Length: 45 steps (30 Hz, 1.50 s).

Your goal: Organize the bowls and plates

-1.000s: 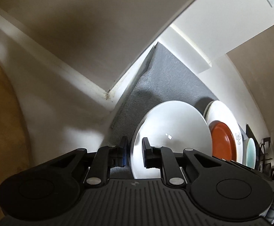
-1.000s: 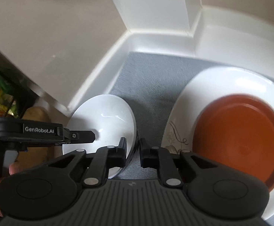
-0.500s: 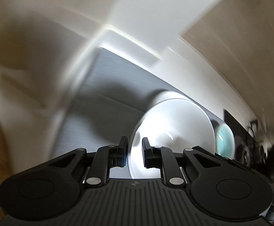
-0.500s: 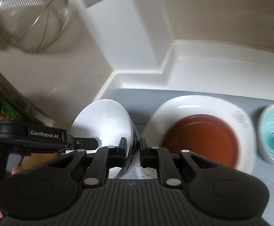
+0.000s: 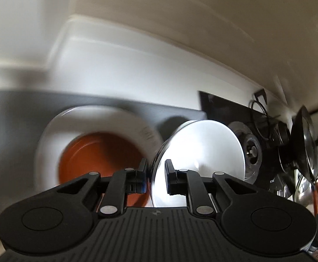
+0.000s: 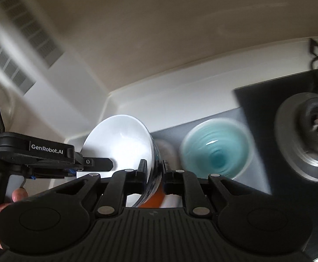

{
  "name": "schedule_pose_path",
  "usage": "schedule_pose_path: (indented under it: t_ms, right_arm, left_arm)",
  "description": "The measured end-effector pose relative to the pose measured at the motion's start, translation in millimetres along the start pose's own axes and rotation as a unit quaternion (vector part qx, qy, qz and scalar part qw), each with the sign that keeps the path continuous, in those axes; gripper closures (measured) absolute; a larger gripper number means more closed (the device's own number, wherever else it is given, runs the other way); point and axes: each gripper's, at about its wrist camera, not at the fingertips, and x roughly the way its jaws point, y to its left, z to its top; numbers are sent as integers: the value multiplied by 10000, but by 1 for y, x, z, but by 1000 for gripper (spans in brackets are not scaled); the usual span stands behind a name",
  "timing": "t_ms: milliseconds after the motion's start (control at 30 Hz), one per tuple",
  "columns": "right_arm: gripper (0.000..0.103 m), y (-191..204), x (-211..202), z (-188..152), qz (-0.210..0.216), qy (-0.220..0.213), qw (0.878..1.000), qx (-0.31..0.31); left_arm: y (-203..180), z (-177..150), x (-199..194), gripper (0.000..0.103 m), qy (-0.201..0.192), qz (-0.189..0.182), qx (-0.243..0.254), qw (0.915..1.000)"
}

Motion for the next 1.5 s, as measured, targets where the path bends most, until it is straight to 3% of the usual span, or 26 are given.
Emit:
schedule_pose_path:
  t_ms: [300,533,833,1200,1500]
  right_arm:
    - [92,-63,22,23,-488,29,9984,279]
    - [92,-85,46,12,-639,188,9966,481]
    - [93,-95,61,6,-628,244,9963,528]
    - [94,-79,68,5,-999,186,9936,-497]
    - [92,-58,72,-3,-1414,228,9783,-1496]
  left_arm:
    - [-63,37,57,87,277,281,728,9966]
    - [-67,36,106,87,584,559,796,9935]
    - [-71,33,116,87,579,767,979,9905]
    - [-76,24,126,87,486,765,1390,9861]
    - [-75,20,125,87,501,780,1481,9846]
